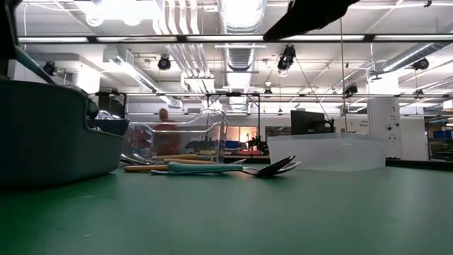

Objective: Sort silverware by color (type)
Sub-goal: Put the light blue spoon into the gray bin

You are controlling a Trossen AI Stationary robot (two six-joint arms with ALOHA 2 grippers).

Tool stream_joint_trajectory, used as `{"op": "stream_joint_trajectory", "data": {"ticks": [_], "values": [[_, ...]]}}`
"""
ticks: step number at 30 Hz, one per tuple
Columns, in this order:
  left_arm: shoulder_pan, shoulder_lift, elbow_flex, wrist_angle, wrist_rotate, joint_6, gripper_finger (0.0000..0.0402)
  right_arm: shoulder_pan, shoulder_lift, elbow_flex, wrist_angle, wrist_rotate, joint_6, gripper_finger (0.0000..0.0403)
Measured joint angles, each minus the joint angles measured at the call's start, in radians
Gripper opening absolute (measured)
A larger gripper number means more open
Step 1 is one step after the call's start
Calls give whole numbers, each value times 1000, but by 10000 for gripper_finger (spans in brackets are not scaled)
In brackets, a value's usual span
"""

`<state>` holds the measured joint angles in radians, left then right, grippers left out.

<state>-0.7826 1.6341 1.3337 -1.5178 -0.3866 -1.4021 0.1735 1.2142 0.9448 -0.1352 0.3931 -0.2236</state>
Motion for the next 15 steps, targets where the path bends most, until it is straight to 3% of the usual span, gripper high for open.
{"op": "stream_joint_trajectory", "data": {"ticks": [9,15], "values": [[0,0,9,11,-11,-4,23,-63,0,-33,11,-13,33,185],[0,0,5,15,-21,13,23,-63,-4,-39,80,-27,-31,185]]}}
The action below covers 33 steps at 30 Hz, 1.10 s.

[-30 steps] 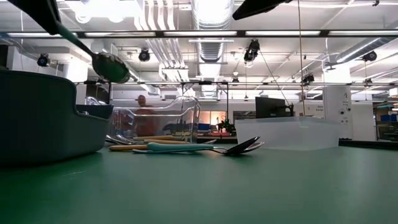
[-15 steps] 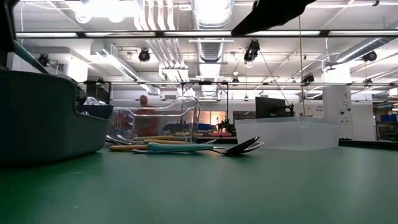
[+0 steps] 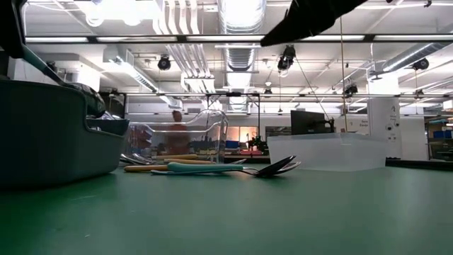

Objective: Sort silverware by color (type)
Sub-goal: Put the light blue spoon into the gray bin

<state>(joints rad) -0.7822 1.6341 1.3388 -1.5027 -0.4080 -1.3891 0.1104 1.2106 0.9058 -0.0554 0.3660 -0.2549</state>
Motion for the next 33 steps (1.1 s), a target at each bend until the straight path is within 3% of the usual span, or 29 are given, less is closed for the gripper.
{"op": "stream_joint_trajectory", "data": {"ticks": [8,13,33], "values": [[0,0,-9,10,-5,72,23,-13,-28,0,105,-20,-128,185],[0,0,-34,15,-28,80,27,-34,-32,-7,107,-160,-135,185],[0,1,-46,94,-61,124,25,-53,-32,-23,113,-164,-128,185]]}}
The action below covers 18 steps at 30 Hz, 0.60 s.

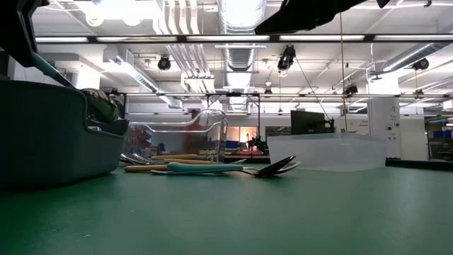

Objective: Sort silverware by color (type)
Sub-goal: Put the light blue spoon into the gray bin

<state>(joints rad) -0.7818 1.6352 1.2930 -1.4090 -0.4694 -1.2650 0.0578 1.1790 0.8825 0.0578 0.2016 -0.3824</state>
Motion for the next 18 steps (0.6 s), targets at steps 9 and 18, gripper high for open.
{"op": "stream_joint_trajectory", "data": {"ticks": [9,18], "values": [[0,0,-37,29,8,-15,25,0,0,0,0,0,-8,185],[0,0,-72,40,10,23,25,0,0,0,-1,0,-8,185]]}}
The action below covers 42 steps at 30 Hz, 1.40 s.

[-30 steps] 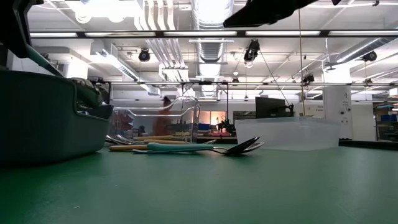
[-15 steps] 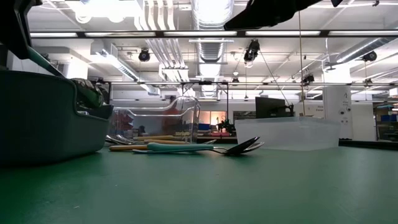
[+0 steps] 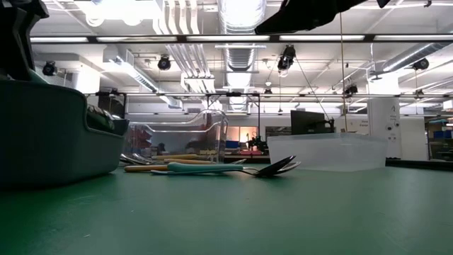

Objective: Sort silverware by color (type)
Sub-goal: Put the light blue spoon into the gray bin

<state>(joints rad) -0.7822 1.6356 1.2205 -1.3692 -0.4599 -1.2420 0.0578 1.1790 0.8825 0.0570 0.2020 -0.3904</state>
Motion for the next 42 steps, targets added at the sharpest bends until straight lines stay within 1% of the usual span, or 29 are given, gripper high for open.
{"op": "stream_joint_trajectory", "data": {"ticks": [8,16,26,42], "values": [[0,0,0,7,-21,49,25,-4,0,0,0,0,-2,185],[1,0,0,0,-12,78,25,-31,0,-5,0,2,13,185],[8,0,-3,0,1,46,24,-55,1,-17,0,2,16,185],[33,0,-6,0,-1,73,24,-57,1,-17,1,1,14,185]]}}
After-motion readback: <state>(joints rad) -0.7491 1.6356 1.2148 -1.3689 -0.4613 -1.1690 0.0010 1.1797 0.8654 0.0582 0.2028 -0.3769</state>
